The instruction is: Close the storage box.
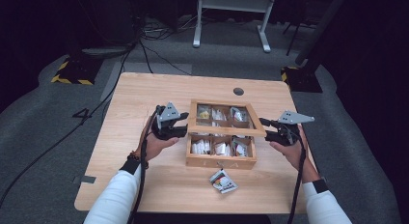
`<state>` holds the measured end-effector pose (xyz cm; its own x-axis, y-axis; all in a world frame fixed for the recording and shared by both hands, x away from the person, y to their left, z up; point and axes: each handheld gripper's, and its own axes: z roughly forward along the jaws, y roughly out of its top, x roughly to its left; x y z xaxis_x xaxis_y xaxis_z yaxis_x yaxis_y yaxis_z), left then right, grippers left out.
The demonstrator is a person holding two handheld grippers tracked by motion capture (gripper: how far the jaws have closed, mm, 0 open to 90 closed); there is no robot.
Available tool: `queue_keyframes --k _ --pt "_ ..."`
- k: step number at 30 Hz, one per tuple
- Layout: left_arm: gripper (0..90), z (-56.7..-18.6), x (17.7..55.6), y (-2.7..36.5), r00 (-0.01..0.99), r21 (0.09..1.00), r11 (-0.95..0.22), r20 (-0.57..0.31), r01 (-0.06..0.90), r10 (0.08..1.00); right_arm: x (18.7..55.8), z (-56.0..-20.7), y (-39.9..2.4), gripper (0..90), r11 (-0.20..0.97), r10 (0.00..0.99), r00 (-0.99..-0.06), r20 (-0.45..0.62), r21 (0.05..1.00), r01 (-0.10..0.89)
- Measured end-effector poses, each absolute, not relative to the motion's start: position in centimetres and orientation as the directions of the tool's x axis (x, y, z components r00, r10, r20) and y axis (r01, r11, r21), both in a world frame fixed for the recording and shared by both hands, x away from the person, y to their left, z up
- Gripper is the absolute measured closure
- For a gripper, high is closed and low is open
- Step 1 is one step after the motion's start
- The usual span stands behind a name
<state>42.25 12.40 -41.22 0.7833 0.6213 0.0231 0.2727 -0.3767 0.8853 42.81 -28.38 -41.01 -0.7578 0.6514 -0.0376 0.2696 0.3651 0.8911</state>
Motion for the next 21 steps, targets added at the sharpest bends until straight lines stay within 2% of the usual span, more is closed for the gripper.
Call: queue_keyframes --k 21 --pt "52.6 -41.9 40.2 12.4 0.800 0.864 -0.432 0.060 0.257 0.597 40.6 -41.5 -28.5 55.1 0.404 0.610 -0.791 -0.044 0.876 0.264"
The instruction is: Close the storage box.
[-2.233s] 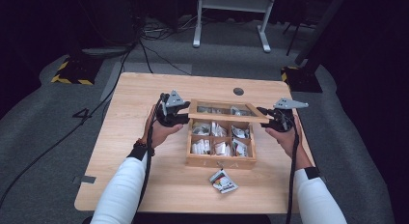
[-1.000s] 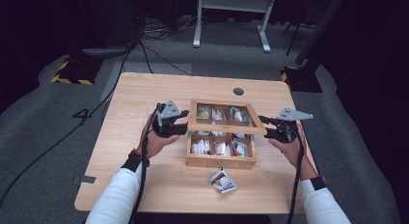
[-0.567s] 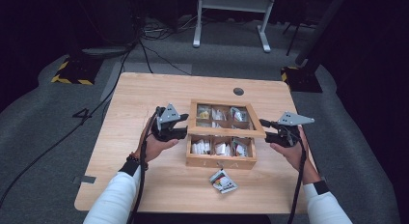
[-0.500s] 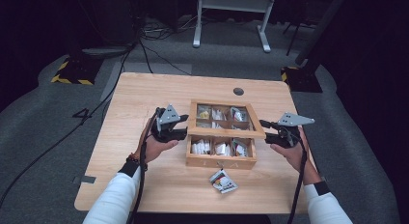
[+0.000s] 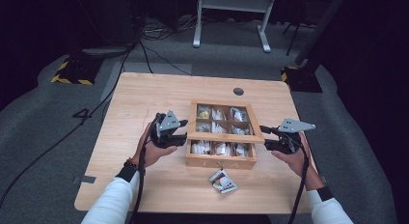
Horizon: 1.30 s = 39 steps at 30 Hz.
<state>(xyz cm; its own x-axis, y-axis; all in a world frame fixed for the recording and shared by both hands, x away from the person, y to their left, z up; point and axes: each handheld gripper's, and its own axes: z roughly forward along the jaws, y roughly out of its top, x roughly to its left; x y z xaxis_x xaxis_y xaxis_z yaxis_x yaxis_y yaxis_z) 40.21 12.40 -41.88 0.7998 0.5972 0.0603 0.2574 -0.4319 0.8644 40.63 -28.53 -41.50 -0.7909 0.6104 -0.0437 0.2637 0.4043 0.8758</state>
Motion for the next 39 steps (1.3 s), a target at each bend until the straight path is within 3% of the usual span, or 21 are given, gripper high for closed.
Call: queue_keyframes --k 14,39 --pt "51.8 -42.1 38.8 12.5 0.811 0.846 -0.475 0.091 0.243 0.578 39.0 -41.8 -28.5 52.6 0.437 0.587 -0.807 -0.058 0.863 0.255" --pt "44.7 -42.7 36.7 13.0 0.840 0.829 -0.497 0.064 0.256 0.539 37.0 -42.6 -28.7 51.3 0.479 0.563 -0.824 -0.063 0.838 0.263"
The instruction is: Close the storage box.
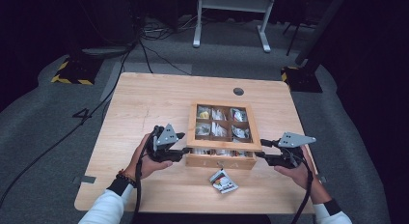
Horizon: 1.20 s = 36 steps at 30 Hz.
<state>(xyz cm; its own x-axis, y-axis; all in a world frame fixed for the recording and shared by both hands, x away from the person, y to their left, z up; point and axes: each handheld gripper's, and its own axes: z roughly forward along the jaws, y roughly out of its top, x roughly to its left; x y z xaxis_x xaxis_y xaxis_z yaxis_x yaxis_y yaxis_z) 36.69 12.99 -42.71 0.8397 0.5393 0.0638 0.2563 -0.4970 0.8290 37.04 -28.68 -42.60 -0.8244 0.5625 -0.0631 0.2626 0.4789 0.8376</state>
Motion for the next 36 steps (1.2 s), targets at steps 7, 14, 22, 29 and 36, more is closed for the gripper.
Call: queue_keyframes --k 7,14,22,29,36 --pt "44.5 -43.2 36.1 12.4 0.856 0.809 -0.532 0.072 0.250 0.511 36.4 -42.8 -28.2 46.8 0.518 0.539 -0.839 -0.076 0.815 0.259" --pt "43.5 -43.7 35.9 12.3 0.858 0.800 -0.540 0.063 0.262 0.509 36.1 -43.4 -28.3 46.9 0.518 0.534 -0.844 -0.055 0.810 0.275" --pt "43.8 -44.1 35.9 12.3 0.858 0.791 -0.550 0.062 0.269 0.510 36.0 -43.7 -28.3 46.6 0.514 0.537 -0.843 -0.042 0.809 0.287" --pt "41.6 -44.3 35.8 12.3 0.861 0.794 -0.540 0.043 0.278 0.507 35.9 -44.1 -28.2 47.1 0.513 0.544 -0.838 -0.034 0.804 0.300" --pt "41.1 -44.3 35.7 12.3 0.861 0.800 -0.529 0.031 0.283 0.508 35.8 -44.6 -28.1 46.7 0.511 0.549 -0.836 -0.016 0.798 0.320"
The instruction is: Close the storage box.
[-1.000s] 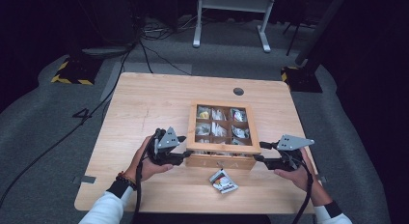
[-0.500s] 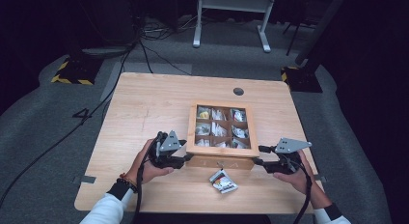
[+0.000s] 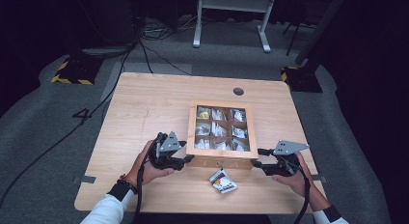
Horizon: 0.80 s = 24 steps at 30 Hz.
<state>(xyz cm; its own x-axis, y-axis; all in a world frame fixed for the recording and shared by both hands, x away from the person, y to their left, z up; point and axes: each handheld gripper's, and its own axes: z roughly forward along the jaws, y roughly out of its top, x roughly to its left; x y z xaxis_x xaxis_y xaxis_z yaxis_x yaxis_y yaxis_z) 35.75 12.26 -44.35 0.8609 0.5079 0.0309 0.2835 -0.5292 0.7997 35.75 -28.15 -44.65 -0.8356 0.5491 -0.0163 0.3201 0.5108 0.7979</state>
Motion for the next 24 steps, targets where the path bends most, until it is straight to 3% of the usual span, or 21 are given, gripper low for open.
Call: queue_keyframes --k 13,24 --pt "43.4 -44.5 35.6 12.3 0.855 0.802 -0.524 0.032 0.287 0.517 35.2 -44.5 -28.0 47.1 0.521 0.554 -0.832 -0.041 0.796 0.308" --pt "38.0 -42.7 34.9 13.2 0.836 0.823 -0.509 0.080 0.252 0.543 34.8 -43.2 -28.2 40.4 0.499 0.537 -0.842 -0.039 0.820 0.280"
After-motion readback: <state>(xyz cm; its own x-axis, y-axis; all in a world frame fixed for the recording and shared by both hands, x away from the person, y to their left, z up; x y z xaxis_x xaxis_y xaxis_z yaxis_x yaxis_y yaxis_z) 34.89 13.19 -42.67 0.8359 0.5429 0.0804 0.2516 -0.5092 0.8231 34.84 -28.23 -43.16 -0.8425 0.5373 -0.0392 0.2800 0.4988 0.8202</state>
